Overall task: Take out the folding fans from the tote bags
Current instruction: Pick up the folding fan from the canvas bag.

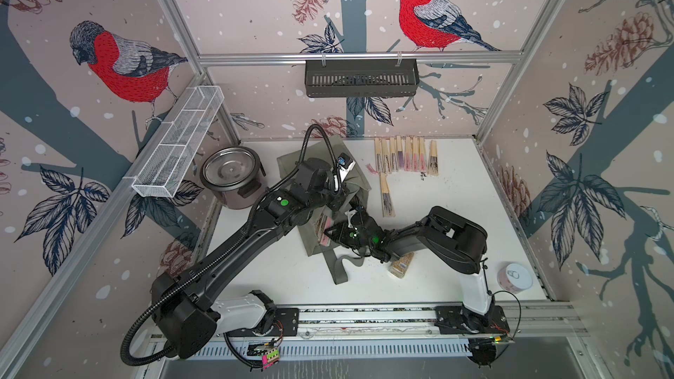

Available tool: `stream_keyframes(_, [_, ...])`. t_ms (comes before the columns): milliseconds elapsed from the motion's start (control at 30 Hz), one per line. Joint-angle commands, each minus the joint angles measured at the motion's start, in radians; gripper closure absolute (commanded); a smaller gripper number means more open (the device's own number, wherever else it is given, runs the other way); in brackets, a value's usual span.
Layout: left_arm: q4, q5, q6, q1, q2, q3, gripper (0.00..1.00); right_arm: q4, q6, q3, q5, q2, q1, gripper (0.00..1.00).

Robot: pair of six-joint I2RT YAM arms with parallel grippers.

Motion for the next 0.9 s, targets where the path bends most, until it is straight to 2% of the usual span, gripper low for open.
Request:
stream_keyframes(0, [0.026,0.004,0.013,-0.002,-0.004,0.007,1.00,0.074,0.024,-0.019,-0.034,-0.010,0.001,0.57])
stream_keyframes(300, [0.024,0.010,0.013,-0.003,0.000,0.008,1.00,0.170,0.055,-0.055,-0.038,0.000,0.000,0.57])
stream_keyframes(400, [0.024,0.008,0.013,-0.003,-0.001,0.009,1.00,0.142,0.067,-0.038,-0.052,0.029,-0.009,0.57])
stream_keyframes(500, [0.024,0.005,0.013,-0.004,-0.004,0.006,1.00,0.201,0.102,-0.039,-0.078,0.060,-0.015,0.59])
stream_keyframes(733, [0.024,0.013,0.013,-0.004,0.002,0.009,1.00,0.236,0.105,-0.053,-0.082,0.062,-0.009,0.74])
stream_keyframes(867, [0.022,0.008,0.013,-0.004,-0.002,0.008,1.00,0.258,0.101,-0.071,-0.095,0.027,-0.009,0.79])
